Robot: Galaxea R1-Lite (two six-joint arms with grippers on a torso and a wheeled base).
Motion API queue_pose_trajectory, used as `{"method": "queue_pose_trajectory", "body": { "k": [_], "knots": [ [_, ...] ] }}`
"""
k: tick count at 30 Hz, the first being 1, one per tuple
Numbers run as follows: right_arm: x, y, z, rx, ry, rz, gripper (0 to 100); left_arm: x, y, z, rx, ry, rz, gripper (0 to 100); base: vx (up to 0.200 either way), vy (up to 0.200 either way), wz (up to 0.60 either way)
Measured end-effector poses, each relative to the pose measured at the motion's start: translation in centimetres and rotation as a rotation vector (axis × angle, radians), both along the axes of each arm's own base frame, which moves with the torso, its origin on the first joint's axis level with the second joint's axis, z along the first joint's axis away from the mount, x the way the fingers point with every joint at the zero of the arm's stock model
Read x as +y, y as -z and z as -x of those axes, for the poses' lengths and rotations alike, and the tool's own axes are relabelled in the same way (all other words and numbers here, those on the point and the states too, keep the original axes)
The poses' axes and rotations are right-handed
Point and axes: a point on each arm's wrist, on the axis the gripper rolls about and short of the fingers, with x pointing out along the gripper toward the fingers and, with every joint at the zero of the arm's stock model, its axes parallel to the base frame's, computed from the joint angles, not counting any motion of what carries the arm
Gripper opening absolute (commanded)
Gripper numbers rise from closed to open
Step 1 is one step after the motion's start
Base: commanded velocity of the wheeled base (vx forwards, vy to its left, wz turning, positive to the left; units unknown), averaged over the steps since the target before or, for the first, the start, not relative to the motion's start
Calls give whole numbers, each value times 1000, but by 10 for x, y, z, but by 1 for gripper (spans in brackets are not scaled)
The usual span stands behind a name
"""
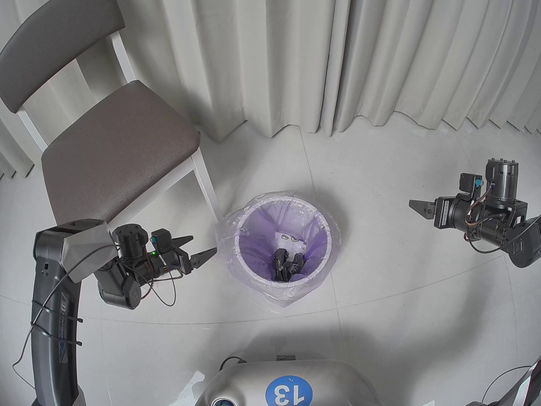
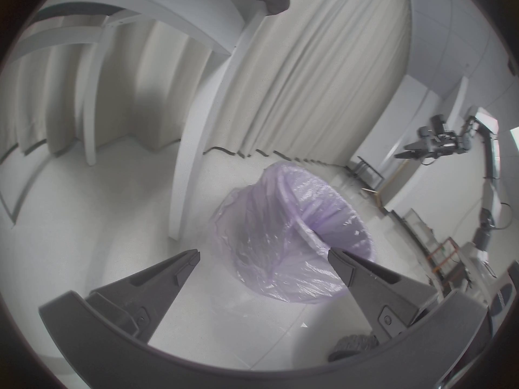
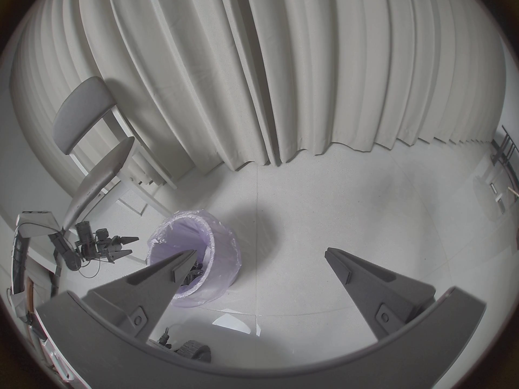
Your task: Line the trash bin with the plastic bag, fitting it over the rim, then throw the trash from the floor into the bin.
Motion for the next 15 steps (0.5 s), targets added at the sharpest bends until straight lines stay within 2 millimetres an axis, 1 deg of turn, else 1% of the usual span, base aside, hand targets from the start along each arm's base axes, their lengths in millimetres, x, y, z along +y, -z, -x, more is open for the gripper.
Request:
{"method": "queue_pose_trajectory", "body": {
  "k": [2,5,9,15],
  "knots": [
    [2,1,1,3,-11,-1,100,2,1,-2,3,41,-1,100,0,0,0],
    [6,3,4,12,-33,-1,100,-2,2,-11,-6,85,-11,100,0,0,0],
    [8,5,9,21,-46,0,100,-12,6,-22,-32,106,-19,100,0,0,0],
    [8,7,15,29,-57,11,100,-25,19,-39,-52,131,-20,100,0,0,0]
  ]
}}
